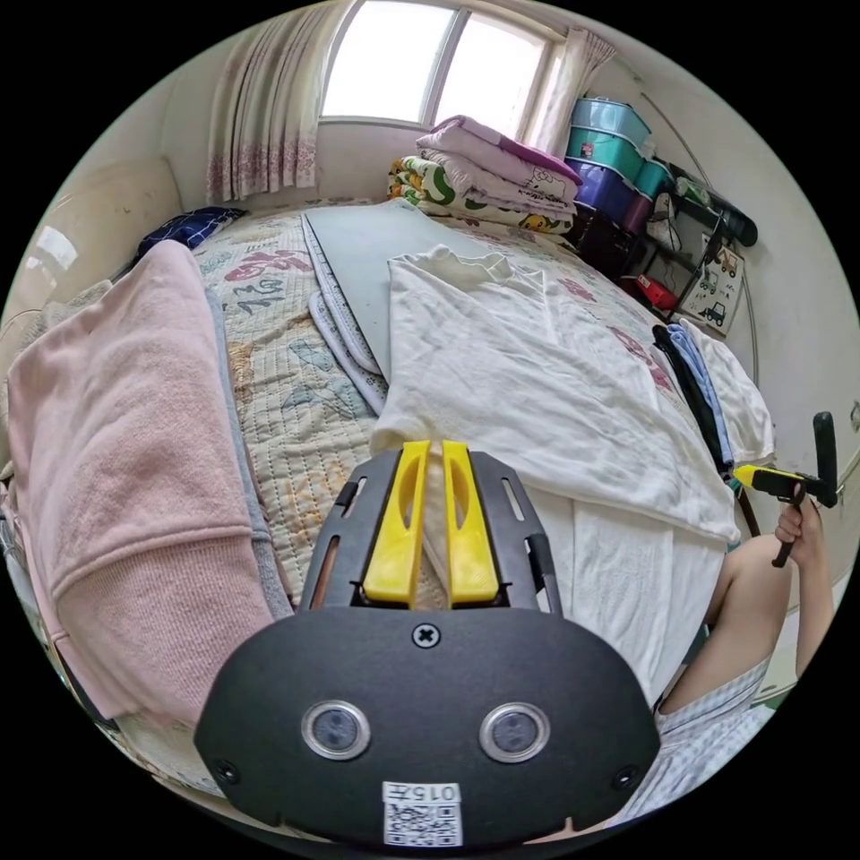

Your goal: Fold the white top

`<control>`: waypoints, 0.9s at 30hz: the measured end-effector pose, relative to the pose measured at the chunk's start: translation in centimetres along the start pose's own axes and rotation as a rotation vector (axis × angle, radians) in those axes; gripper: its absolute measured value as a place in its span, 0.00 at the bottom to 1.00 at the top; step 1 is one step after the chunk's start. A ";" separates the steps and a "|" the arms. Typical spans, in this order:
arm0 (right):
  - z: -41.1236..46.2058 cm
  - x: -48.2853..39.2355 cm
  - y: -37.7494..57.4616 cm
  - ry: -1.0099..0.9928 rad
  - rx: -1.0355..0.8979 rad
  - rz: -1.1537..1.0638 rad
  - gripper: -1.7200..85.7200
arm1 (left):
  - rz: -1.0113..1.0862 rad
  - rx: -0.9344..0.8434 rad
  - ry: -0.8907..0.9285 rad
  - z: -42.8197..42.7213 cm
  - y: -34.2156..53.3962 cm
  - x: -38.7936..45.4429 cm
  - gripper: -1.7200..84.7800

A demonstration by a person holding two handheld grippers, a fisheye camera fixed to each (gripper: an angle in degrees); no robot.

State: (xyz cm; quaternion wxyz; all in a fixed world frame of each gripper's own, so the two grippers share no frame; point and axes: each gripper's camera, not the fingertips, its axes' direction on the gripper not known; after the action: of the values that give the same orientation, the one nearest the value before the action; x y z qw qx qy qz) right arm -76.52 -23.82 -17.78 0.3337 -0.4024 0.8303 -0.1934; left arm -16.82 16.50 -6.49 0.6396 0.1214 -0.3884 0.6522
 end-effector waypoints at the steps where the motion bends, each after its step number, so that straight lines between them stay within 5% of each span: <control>1: 1.7 -0.2 -0.8 0.001 -0.007 -0.031 0.06 | -0.001 0.006 0.002 -0.2 0.1 -0.4 0.06; 6: 6.9 -0.3 -5.3 -0.043 -0.029 -0.132 0.08 | -0.041 0.005 -0.065 -1.6 0.5 -2.7 0.09; 12: 15.2 -1.7 -14.9 -0.049 -0.058 -0.265 0.11 | -0.288 0.030 0.269 -0.8 1.5 -9.4 0.12; 27: 38.7 4.4 -35.7 -0.054 -0.094 -0.114 0.13 | -0.366 0.086 0.287 0.8 2.0 -13.3 0.05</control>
State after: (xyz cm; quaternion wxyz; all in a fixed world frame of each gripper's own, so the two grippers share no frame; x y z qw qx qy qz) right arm -31.80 -50.82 -25.68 0.3254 -0.4693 0.8048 -0.1621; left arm -16.93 6.36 -15.37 0.7899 0.1229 -0.2372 0.5519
